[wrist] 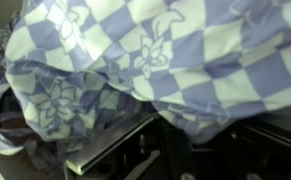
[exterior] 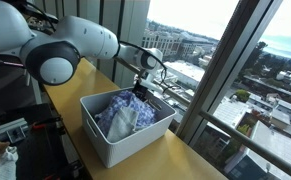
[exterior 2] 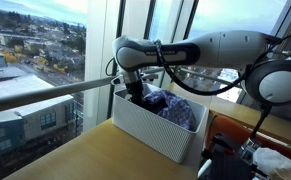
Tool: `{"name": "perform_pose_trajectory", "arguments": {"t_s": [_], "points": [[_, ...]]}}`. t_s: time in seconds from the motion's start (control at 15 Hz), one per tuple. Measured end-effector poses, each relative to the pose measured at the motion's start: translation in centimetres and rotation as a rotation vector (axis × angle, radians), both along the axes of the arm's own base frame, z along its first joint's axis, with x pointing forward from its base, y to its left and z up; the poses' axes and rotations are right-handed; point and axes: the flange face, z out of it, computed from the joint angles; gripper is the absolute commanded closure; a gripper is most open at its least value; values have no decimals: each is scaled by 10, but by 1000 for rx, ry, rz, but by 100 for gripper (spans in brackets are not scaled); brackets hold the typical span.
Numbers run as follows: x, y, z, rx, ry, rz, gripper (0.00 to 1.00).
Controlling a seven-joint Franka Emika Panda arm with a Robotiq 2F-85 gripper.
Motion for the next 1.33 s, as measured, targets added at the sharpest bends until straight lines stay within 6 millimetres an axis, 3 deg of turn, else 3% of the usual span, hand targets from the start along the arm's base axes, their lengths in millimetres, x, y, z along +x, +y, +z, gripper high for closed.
{"name": "perform_pose_trajectory", "arguments": {"t_s": [0.13,0.4,0.67,1.13,1.33], "points": [[-2,2,24,1,24,6,98],[-10,7,98,-8,60,16,98],[-17,-4,165,-30,49,5,98],[-27,-53,247,-69,-5,-58,98],[-30,-60,267,-68,-30,-69,98]]}}
